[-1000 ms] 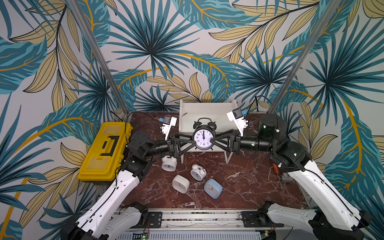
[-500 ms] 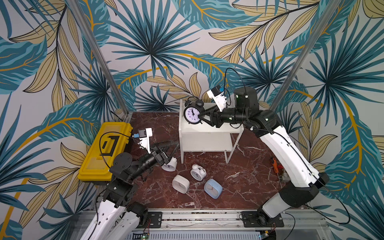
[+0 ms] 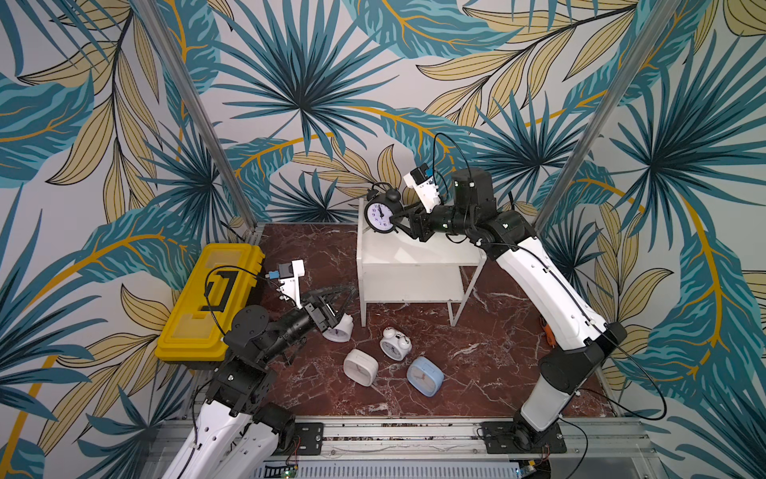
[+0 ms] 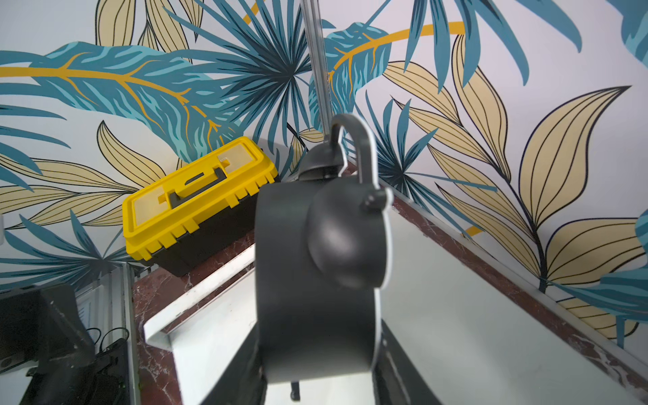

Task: Place the alarm clocks on the shelf by style
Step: Place the alarm on the shelf.

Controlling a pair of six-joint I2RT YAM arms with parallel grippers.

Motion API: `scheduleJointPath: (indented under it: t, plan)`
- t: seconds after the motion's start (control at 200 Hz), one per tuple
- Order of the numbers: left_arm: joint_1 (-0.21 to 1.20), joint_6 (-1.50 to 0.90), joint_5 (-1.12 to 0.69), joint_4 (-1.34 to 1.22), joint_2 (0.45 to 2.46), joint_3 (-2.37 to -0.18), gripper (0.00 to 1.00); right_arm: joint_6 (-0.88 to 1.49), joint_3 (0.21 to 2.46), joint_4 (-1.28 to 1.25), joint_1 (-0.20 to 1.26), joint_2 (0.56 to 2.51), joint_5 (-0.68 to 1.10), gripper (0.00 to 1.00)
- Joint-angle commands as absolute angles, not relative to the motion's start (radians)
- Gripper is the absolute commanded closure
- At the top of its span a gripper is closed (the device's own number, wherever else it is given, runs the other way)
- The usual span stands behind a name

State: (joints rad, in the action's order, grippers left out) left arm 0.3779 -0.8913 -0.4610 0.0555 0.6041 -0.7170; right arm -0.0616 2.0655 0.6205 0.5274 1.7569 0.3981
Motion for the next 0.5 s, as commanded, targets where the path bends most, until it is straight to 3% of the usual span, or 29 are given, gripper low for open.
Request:
scheduleJointPath:
  t: [0.0, 0.336, 0.496]
  plan:
    - [0.375, -0.894, -0.475, 0.016, 0.627, -0.695, 0.19, -0.098, 2.049, 0.553, 0.506, 1.786, 0.451, 0.82]
    - [0.375, -0.873, -0.485, 0.002, 0.664, -0.695, 0.2, -0.092, 2.003, 0.56, 0.489, 1.799, 0.501, 0.7]
    - [0.375, -0.876, -0.484, -0.008, 0.667, -0.689, 0.2, -0.087, 1.989, 0.554, 0.483, 1.792, 0.49, 0.58]
